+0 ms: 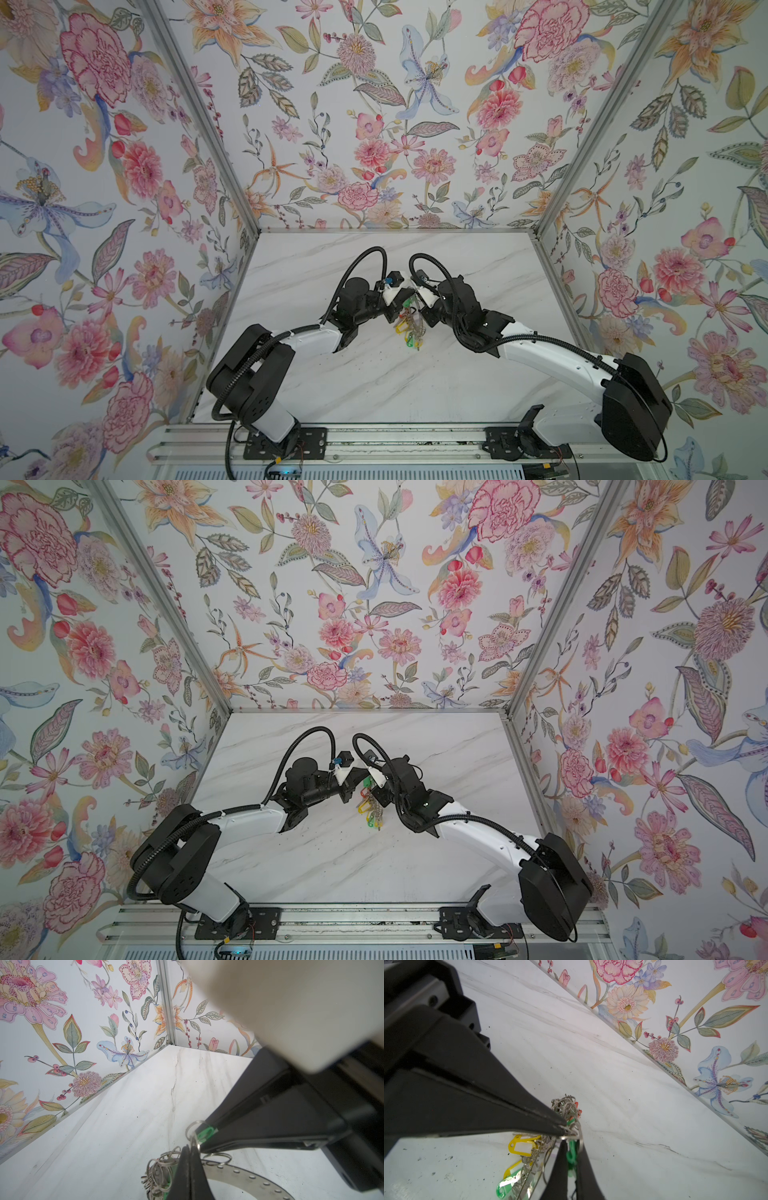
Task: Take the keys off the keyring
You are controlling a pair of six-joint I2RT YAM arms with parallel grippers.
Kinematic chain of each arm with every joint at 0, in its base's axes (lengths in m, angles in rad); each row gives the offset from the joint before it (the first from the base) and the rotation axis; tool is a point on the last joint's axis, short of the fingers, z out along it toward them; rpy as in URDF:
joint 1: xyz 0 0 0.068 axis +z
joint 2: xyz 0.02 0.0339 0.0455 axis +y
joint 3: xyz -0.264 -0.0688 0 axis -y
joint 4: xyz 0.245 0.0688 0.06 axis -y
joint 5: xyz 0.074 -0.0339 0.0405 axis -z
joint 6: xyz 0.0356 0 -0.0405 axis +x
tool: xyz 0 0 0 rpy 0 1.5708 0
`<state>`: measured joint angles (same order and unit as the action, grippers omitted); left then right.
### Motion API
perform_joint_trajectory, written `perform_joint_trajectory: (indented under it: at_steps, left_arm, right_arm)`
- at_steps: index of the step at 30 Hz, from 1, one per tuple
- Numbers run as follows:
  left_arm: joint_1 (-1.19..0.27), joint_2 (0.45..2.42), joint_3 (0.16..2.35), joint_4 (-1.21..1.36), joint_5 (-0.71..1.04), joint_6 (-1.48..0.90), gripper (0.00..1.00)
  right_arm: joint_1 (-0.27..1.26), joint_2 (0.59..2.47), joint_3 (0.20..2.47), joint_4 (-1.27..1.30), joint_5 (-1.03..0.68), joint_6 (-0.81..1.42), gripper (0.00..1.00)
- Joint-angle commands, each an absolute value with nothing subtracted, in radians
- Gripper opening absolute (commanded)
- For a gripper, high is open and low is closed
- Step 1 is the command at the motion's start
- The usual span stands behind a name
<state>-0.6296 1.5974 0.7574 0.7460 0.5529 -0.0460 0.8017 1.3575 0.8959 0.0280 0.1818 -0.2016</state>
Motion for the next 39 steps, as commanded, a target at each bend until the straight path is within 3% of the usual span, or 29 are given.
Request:
perform_joint_trajectory:
  at_steps: [1,39]
  left_arm:
    - [-0.645,1.618,0.789,0.710,0.500,-0.078,0.00]
    - [-0.532,1.490,0.674,0.757,0.343,-0.134,0.00]
  right_arm:
    - [0.847,1.339,0.934,0.025,0.014,-0.285,0.00]
    - [0.803,1.281,0.813,0.046,0.195,-0.215,0.00]
